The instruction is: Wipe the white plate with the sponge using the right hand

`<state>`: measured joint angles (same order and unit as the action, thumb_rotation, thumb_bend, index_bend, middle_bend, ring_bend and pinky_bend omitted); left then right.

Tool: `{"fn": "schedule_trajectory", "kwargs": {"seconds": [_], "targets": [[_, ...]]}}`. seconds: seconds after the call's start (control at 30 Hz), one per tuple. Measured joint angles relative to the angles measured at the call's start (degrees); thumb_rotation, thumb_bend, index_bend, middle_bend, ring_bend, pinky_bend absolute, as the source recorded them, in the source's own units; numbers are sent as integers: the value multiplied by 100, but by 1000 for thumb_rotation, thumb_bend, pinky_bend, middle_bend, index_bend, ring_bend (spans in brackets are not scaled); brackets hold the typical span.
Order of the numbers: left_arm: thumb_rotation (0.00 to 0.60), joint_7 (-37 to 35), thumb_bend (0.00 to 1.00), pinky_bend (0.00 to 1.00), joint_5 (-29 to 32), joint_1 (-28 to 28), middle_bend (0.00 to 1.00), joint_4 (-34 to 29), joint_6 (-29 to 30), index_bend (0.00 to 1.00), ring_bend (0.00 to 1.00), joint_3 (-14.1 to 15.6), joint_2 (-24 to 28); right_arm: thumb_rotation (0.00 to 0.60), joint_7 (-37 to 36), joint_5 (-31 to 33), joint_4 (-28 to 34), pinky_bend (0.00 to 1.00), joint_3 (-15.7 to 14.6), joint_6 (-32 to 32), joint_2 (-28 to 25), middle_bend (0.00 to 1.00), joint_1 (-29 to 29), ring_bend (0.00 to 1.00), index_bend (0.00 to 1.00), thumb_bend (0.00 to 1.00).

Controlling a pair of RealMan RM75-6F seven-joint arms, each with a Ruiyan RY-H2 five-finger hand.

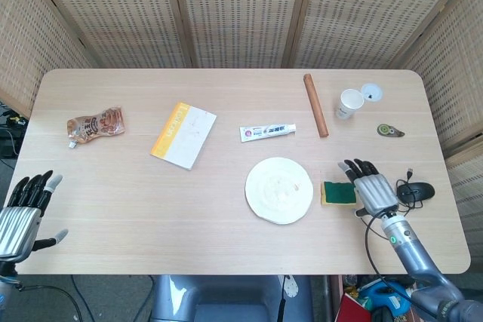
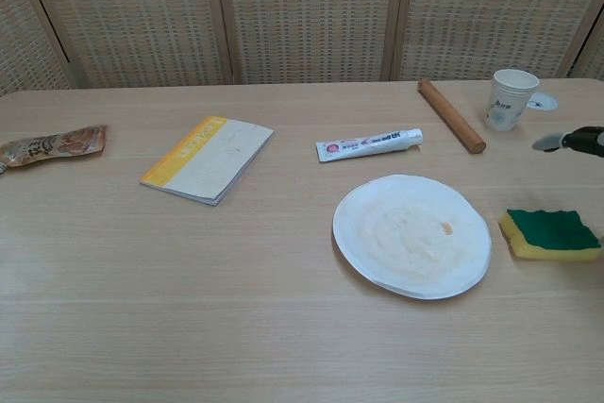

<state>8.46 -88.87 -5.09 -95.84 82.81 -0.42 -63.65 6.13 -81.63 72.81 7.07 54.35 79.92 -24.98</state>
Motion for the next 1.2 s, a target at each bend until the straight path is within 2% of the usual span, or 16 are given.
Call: {"fn": "schedule_trajectory", "kwargs": {"seconds": [0.17, 0.53, 0.67, 0.93, 1.07, 1.2], "targets": [[600, 17, 0, 0, -4, -26, 0, 88, 32, 0, 0, -32, -101, 600, 76, 143, -396, 279, 34, -186, 338, 221, -166, 163, 161, 67], [600, 227, 0, 0, 209, -95, 0, 104, -156, 0, 0, -51, -179, 600, 34, 190, -898, 333, -78, -379, 805, 251, -395, 196, 234, 71], [600, 314, 0, 0, 288, -113, 0, 74, -203, 0, 0, -61, -180, 600, 31, 224, -1044, 365, -102, -443, 903, 264, -444, 208, 261, 104], [600, 411, 0, 0, 349, -135, 0, 59, -243, 0, 0, -57, -203, 600, 44, 343, -1367, 385, -128, -512, 1067, 269, -495, 214, 267, 121], [600, 443, 0, 0, 372, -144, 0, 56, -256, 0, 0, -53, -215, 600, -13, 381, -1459, 442, -158, -553, 1075, 294, -494, 236, 297, 124], [600, 462, 0, 0, 385, -151, 0, 50, -264, 0, 0, -48, -221, 600, -69, 403, -1588, 563, -183, -562, 1112, 336, -490, 276, 339, 144]]}}
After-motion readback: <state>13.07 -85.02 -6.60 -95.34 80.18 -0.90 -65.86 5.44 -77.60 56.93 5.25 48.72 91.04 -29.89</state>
